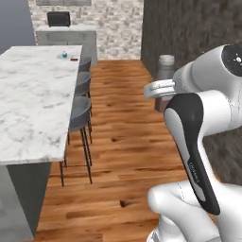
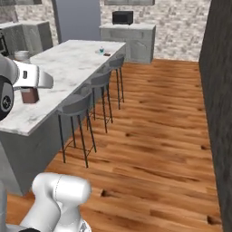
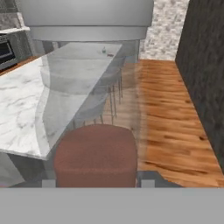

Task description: Take the cinnamon bottle from the cabinet and place it on the dining table, next to the plate with the cupcake. Then take the chocolate from the dining counter and place it on the cupcake plate.

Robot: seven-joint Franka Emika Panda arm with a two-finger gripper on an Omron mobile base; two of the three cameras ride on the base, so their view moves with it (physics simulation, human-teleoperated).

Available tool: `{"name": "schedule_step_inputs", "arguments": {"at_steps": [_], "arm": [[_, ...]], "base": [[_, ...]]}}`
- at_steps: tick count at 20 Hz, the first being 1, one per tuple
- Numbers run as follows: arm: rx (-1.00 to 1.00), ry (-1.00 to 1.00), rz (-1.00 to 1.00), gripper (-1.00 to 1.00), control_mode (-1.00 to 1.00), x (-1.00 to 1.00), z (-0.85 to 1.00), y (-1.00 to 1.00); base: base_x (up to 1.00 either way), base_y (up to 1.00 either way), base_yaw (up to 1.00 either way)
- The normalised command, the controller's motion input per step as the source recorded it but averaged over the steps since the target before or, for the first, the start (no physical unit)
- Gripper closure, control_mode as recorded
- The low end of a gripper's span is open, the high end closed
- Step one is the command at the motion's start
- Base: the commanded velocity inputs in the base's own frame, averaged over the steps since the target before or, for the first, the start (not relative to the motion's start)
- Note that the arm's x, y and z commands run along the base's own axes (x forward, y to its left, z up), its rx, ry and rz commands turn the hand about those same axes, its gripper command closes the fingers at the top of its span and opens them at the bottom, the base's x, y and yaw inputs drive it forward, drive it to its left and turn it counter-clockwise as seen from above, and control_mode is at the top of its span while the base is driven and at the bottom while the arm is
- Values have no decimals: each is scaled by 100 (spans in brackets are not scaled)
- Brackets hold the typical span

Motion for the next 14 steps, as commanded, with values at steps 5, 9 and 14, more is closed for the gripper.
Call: {"name": "schedule_step_inputs", "arguments": {"at_steps": [5,9,14], "arm": [[0,0,0,100,100,0,0,0],[0,0,0,100,100,0,0,0],[0,0,0,100,100,0,0,0]], "base": [[90,-78,42],[90,-81,41],[90,-87,39]]}}
